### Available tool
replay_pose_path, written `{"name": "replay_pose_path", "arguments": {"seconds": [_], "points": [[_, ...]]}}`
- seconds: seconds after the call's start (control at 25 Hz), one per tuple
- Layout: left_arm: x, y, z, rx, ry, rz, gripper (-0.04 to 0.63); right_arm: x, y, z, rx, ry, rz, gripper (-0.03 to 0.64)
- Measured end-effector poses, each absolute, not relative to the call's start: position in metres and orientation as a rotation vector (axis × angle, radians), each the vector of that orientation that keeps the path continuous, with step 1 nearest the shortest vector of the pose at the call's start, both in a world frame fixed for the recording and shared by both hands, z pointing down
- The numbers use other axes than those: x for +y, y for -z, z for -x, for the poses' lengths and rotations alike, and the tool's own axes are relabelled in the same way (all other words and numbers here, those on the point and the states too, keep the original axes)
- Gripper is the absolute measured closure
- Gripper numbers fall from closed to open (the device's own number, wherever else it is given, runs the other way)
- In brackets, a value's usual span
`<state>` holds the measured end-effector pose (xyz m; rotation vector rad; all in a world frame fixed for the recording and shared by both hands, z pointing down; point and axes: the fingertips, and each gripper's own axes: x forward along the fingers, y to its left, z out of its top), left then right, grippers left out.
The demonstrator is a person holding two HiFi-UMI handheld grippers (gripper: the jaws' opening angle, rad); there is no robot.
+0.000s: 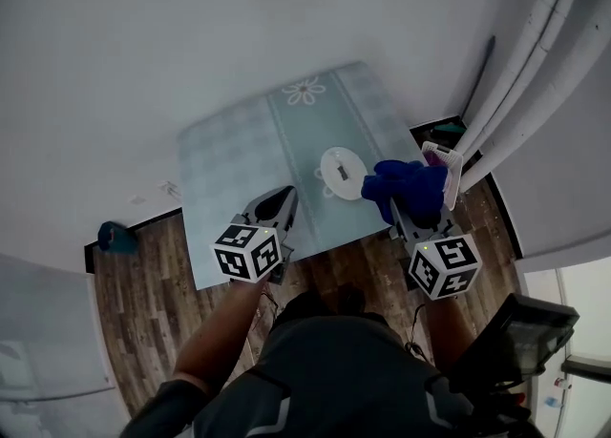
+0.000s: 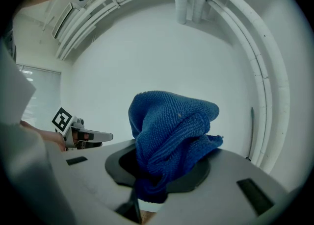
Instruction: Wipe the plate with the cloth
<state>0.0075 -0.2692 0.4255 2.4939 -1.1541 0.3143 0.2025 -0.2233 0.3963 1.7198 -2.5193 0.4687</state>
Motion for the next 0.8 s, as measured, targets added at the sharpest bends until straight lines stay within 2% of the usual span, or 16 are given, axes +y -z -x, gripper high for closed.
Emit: {"name": "replay_pose_path", "arguments": {"seconds": [0.36, 0.8], "points": [[-0.321, -0.461, -0.005, -1.139, -0.391, -2.454, 0.586, -0.264, -0.428, -0.194, -2.476, -0.506, -1.675, 0.517], [-0.407, -0.523, -0.036, -0.99, -0.56, -2.422, 0.584, -0.316, -0.486, -0.182, -2.364, -0.583, -1.596, 0.517]]}}
